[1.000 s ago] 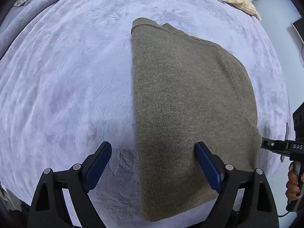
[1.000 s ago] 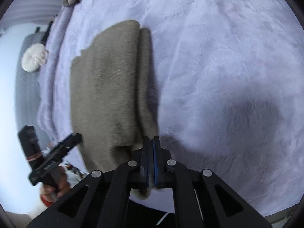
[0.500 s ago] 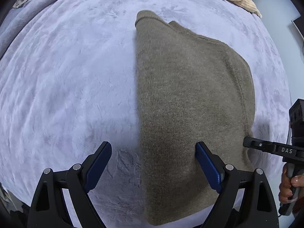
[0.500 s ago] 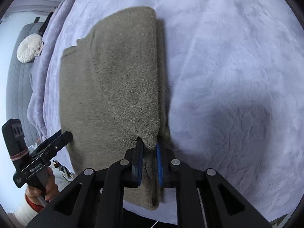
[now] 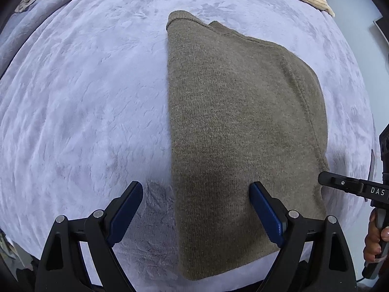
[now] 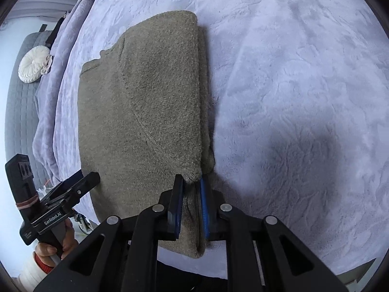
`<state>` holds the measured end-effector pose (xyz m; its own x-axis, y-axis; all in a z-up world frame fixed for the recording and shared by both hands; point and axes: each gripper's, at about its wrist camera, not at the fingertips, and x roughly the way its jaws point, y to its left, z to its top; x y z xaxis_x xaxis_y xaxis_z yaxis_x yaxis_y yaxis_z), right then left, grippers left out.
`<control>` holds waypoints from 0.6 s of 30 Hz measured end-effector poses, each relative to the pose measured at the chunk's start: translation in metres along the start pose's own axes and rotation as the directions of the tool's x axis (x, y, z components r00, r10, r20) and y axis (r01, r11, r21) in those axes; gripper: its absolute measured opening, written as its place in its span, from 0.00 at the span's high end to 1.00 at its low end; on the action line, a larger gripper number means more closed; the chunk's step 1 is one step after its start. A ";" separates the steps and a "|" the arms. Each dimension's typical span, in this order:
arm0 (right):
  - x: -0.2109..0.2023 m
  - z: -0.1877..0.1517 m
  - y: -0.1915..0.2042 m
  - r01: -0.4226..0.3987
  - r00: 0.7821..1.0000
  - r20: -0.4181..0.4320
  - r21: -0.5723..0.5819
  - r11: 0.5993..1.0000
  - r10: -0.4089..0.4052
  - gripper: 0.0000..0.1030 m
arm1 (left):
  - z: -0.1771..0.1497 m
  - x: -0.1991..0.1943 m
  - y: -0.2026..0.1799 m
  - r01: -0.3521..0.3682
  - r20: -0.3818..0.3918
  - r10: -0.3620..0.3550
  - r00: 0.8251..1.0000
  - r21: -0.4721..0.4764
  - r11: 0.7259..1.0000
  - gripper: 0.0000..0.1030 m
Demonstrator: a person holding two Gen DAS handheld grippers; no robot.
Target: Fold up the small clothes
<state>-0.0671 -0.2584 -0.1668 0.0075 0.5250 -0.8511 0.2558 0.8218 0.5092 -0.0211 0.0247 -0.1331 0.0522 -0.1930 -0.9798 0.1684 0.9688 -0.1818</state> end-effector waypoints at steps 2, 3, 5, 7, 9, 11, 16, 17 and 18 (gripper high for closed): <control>-0.001 -0.001 0.007 0.013 1.000 0.000 0.000 1.000 -0.013 0.86 | -0.006 -0.003 -0.002 -0.003 0.001 0.003 1.000 0.003 1.000 0.12; -0.003 -0.001 0.011 0.020 1.000 0.001 0.001 1.000 -0.020 0.86 | -0.003 -0.006 -0.001 -0.004 0.001 0.004 1.000 0.003 1.000 0.12; -0.008 -0.004 0.014 0.046 0.999 0.003 0.002 0.999 -0.046 0.86 | -0.004 -0.009 -0.001 -0.006 0.002 0.006 1.000 0.004 1.000 0.12; -0.015 -0.008 0.014 0.079 0.997 0.008 0.000 0.997 -0.079 0.86 | -0.003 -0.013 0.000 -0.011 0.007 0.011 1.000 0.005 1.000 0.12; -0.018 -0.008 0.018 0.088 0.996 0.015 0.005 0.996 -0.088 0.86 | -0.001 -0.018 0.000 -0.018 0.014 0.018 1.000 0.007 1.000 0.12; -0.024 -0.009 0.019 0.090 0.996 0.027 0.010 0.996 -0.090 0.86 | 0.001 -0.025 0.003 -0.024 0.016 0.023 1.000 0.012 1.000 0.12; -0.034 -0.005 0.037 0.124 0.991 0.061 -0.011 0.992 -0.123 0.86 | 0.005 -0.040 0.002 -0.046 0.037 0.046 0.998 0.006 0.999 0.12; -0.035 -0.004 0.040 0.130 0.989 0.066 -0.020 0.991 -0.129 0.86 | 0.005 -0.043 0.003 -0.045 0.041 0.045 0.998 0.004 0.999 0.12; -0.037 -0.003 0.043 0.135 0.988 0.072 -0.027 0.990 -0.133 0.86 | 0.007 -0.046 0.005 -0.044 0.045 0.044 0.998 0.001 0.999 0.12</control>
<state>-0.0587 -0.2417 -0.1129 0.0433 0.3937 -0.9182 0.2279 0.8910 0.3928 -0.0161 0.0374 -0.0882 0.1041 -0.1566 -0.9822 0.1668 0.9763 -0.1380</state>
